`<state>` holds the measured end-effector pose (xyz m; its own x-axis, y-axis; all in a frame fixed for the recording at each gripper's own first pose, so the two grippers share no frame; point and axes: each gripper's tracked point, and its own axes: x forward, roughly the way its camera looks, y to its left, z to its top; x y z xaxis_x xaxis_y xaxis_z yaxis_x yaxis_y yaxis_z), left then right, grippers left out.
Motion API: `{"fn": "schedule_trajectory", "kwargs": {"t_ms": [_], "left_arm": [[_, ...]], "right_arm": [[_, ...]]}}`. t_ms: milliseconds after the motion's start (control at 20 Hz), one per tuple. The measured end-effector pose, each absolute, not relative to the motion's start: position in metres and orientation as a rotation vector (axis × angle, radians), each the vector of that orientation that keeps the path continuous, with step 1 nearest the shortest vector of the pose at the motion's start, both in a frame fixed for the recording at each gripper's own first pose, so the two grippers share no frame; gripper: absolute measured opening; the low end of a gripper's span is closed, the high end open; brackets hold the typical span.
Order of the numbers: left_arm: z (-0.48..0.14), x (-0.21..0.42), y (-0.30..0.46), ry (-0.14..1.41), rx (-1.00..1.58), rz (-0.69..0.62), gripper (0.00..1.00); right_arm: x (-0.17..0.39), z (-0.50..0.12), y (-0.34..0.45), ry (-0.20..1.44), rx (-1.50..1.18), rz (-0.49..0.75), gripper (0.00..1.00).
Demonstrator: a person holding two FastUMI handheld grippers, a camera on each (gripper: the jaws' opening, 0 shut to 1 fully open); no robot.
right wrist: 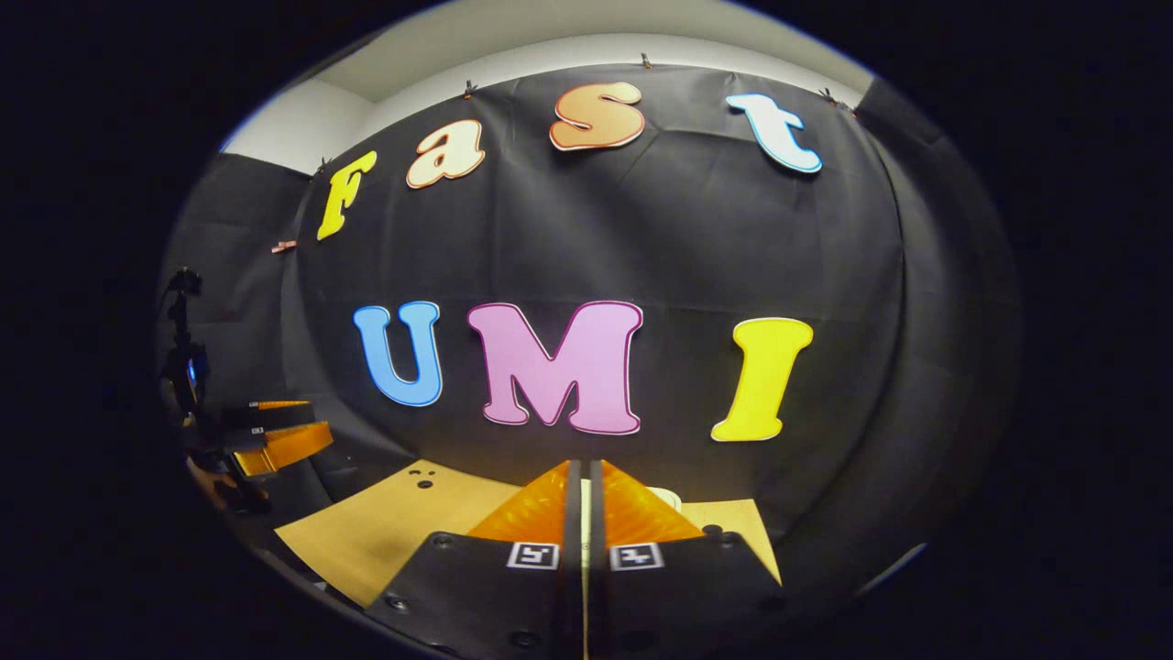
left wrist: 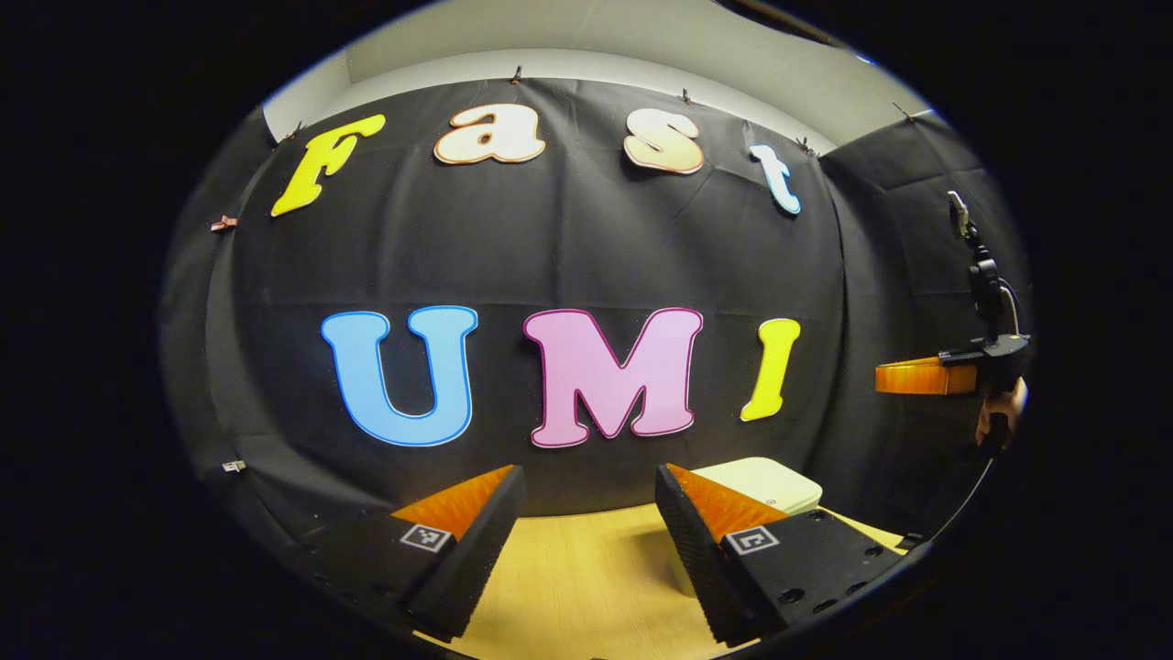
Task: Press the lid of the desktop garbage bin to open it, pick up the crumpled paper on the desktop and throw it into the bin, then pick up the pop can on the desktop and drop it into the bin, and finally close the garbage bin lid.
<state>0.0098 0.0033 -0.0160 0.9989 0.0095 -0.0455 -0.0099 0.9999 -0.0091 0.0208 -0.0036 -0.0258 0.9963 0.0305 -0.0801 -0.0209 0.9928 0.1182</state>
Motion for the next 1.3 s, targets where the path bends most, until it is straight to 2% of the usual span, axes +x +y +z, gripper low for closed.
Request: {"fn": "schedule_trajectory", "kwargs": {"t_ms": [150,300,400,700,750,800,900,1100,1300], "left_arm": [[-0.017,0.01,0.007,0.047,-0.014,0.018,0.93],[-0.019,0.009,0.009,0.049,-0.017,0.02,0.93],[-0.02,0.009,0.01,0.049,-0.016,0.022,0.93],[-0.023,0.005,0.012,0.054,-0.015,0.031,0.93],[-0.022,0.004,0.013,0.054,-0.017,0.034,0.93],[-0.024,0.002,0.013,0.055,-0.016,0.038,0.93],[-0.026,-0.001,0.016,0.059,-0.011,0.046,0.93],[-0.03,-0.008,0.021,0.068,-0.014,0.062,0.93],[-0.036,-0.013,0.023,0.079,-0.018,0.073,0.93]], "right_arm": [[0.027,-0.031,-0.031,0.06,0.009,-0.075,0.05],[0.039,-0.07,-0.031,0.206,-0.027,-0.049,0.05],[0.051,-0.086,-0.019,0.264,0.017,0.015,0.06],[0.088,-0.129,-0.009,0.349,-0.068,0.058,0.05],[0.094,-0.135,-0.003,0.366,-0.06,0.074,0.08],[0.099,-0.144,0.001,0.391,-0.051,0.084,0.05],[0.107,-0.163,0.004,0.441,-0.037,0.097,0.06],[0.117,-0.199,0.008,0.522,-0.001,0.118,0.08],[0.118,-0.228,0.011,0.585,0.004,0.124,0.05]]}}
